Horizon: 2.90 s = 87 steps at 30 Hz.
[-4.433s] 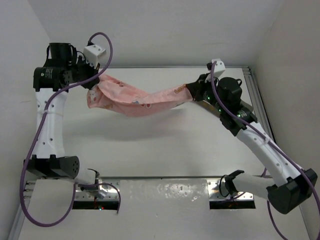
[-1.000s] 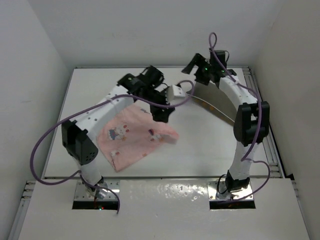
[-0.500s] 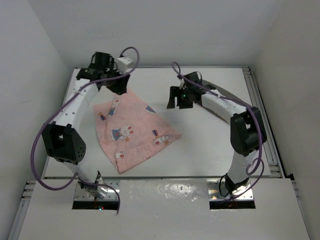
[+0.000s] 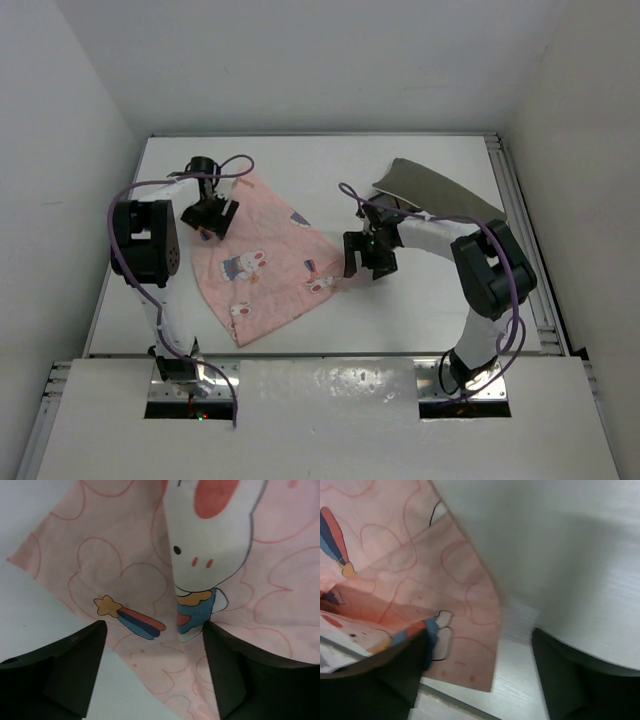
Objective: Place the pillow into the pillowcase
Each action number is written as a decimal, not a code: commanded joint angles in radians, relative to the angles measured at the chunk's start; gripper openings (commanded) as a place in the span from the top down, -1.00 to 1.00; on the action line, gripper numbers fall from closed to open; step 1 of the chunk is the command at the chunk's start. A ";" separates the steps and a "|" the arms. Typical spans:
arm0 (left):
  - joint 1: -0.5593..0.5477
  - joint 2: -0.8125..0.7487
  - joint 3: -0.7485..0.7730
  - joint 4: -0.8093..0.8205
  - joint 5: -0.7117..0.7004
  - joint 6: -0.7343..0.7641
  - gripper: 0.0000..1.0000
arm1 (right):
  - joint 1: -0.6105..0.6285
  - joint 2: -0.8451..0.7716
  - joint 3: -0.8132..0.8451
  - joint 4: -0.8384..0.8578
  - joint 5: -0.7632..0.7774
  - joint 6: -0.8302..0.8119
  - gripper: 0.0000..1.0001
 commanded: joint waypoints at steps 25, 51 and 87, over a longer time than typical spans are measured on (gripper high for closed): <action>0.115 -0.332 0.028 -0.019 0.114 -0.041 -0.05 | -0.180 0.293 0.667 0.076 -0.051 -0.142 -0.55; -0.149 0.021 0.068 0.100 0.125 -0.176 -0.21 | -0.049 0.221 0.295 0.383 -0.032 0.177 1.00; -0.423 0.061 0.232 0.005 0.047 -0.162 -0.38 | -0.038 0.243 0.333 0.346 0.041 0.233 -0.42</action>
